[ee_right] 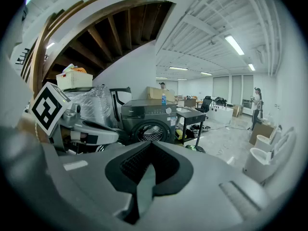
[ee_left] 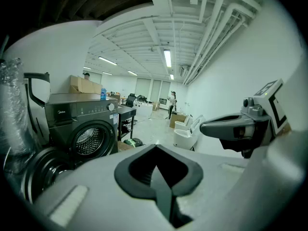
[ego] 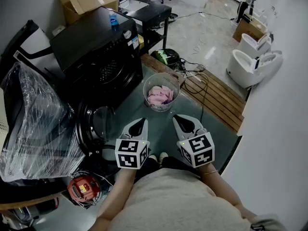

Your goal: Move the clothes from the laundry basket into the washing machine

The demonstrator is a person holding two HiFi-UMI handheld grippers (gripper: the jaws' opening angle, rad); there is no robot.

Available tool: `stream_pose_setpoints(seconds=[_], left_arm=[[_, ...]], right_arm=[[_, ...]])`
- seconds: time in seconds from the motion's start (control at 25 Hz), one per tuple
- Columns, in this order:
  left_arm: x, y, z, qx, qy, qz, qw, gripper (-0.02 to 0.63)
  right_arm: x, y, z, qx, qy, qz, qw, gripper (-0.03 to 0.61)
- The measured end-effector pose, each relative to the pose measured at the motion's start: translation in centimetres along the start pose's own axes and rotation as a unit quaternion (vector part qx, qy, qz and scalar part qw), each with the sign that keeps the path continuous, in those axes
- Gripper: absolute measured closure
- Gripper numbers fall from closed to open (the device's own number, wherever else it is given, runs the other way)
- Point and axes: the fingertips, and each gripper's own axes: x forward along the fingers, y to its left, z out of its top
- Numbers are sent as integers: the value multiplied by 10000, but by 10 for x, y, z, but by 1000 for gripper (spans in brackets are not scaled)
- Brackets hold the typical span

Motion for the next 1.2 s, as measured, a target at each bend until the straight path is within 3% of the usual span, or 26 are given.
stream_pose_setpoints(seconds=[0.28, 0.44, 0.68, 0.84, 1.2], left_arm=[[0, 6, 0, -192, -43, -13, 9998, 614], [3, 9, 1, -114, -10, -62, 9999, 614], [1, 20, -1, -7, 44, -213, 9998, 614], [5, 39, -4, -42, 125, -268, 9996, 614], [51, 82, 8, 21, 277, -80, 9996, 614]], right_arm=[[4, 9, 1, 96, 15, 90, 9999, 554], [10, 15, 4, 61, 19, 149, 9999, 554], [22, 28, 7, 429, -10, 181, 9989, 553], [31, 40, -6, 442, 214, 294, 9984, 554], [73, -18, -1, 749, 275, -122, 9967, 552]])
